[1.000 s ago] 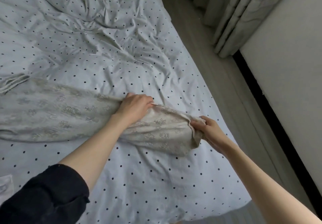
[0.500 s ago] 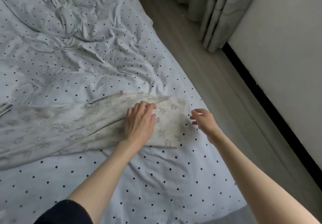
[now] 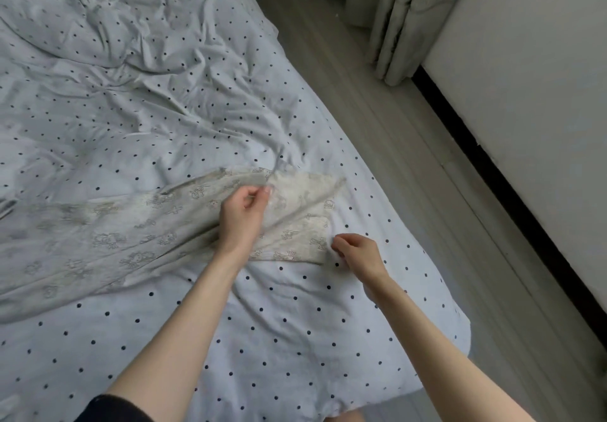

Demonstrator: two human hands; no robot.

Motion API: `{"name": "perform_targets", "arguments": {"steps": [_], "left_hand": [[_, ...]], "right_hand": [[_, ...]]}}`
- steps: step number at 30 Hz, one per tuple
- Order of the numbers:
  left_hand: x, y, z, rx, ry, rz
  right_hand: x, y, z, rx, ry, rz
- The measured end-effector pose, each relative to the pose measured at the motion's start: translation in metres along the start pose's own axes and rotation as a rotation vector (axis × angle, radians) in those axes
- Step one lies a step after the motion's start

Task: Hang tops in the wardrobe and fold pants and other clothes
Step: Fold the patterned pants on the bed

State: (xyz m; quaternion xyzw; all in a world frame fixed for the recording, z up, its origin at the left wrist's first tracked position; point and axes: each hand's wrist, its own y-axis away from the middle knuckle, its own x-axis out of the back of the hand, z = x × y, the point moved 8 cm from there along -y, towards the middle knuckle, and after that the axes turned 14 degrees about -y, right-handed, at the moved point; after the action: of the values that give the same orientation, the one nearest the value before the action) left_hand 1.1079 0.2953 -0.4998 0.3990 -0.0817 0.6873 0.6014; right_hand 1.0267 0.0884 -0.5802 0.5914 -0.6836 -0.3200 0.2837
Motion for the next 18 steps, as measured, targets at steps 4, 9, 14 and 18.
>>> {"name": "perform_targets", "arguments": {"steps": [4, 9, 14, 18], "left_hand": [[0.012, -0.003, 0.006, -0.015, 0.040, 0.028], [0.012, 0.007, 0.013, -0.086, 0.040, 0.039], [0.011, 0.022, 0.029, -0.178, -0.005, 0.031], [0.002, 0.046, 0.043, -0.371, -0.129, 0.035]], "right_hand": [[-0.021, -0.001, -0.001, -0.074, -0.028, -0.016], [-0.033, 0.002, 0.007, -0.172, -0.024, -0.001], [-0.015, 0.014, 0.013, -0.155, 0.026, -0.005], [0.004, 0.031, 0.027, -0.206, 0.098, -0.056]]}}
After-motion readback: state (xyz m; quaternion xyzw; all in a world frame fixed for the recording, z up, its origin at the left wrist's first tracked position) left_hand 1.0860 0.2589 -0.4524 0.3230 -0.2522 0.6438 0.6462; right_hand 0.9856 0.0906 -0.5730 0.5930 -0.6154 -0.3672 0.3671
